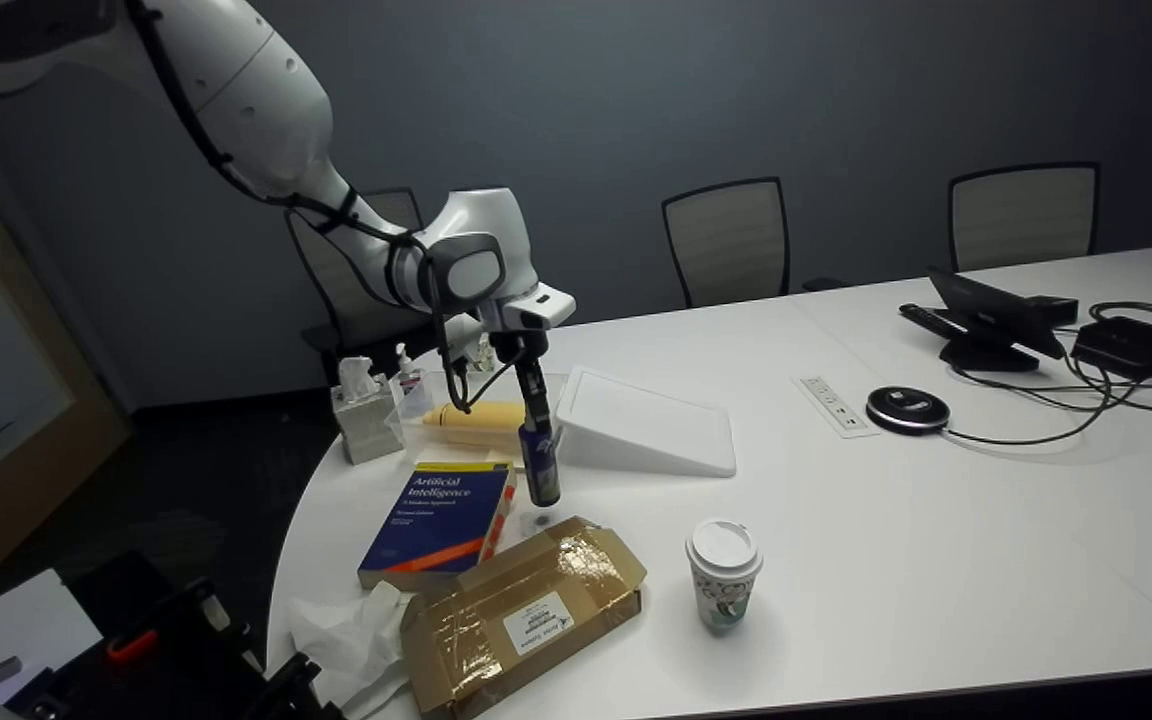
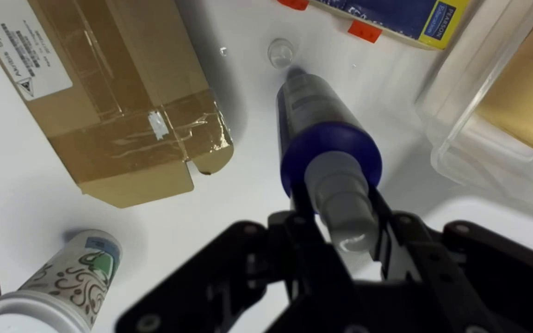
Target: Remove the blue bottle from the lunchbox and put it on the table
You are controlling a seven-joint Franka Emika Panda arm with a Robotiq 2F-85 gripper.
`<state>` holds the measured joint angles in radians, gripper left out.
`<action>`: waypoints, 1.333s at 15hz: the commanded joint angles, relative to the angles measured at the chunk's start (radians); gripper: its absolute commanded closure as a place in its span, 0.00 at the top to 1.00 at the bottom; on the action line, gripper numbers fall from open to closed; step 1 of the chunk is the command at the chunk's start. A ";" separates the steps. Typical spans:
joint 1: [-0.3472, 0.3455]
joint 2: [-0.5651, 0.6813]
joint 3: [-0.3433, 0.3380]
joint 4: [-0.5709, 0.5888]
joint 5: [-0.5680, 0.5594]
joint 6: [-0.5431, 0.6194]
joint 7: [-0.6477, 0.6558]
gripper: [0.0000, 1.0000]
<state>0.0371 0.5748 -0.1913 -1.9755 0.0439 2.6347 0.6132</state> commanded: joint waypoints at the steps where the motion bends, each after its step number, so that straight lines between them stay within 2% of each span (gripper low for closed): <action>1: 0.028 0.005 -0.021 -0.039 0.015 0.095 0.044 0.07; 7: 0.033 0.043 -0.037 -0.031 0.032 0.151 0.064 0.07; 8: 0.033 0.046 -0.036 -0.030 0.041 0.145 0.065 0.55; 9: 0.033 0.047 -0.035 -0.029 0.047 0.141 0.064 0.57; 11: 0.032 0.045 -0.033 -0.025 0.055 0.133 0.062 0.69; 15: 0.049 0.005 -0.038 -0.028 0.049 0.090 0.060 0.98; 17: 0.068 -0.036 -0.044 -0.041 0.040 0.058 0.069 1.00; 20: 0.067 -0.114 -0.016 -0.056 0.045 -0.023 0.057 1.00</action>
<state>0.0843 0.5661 -0.2142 -1.9872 0.0825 2.6978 0.6572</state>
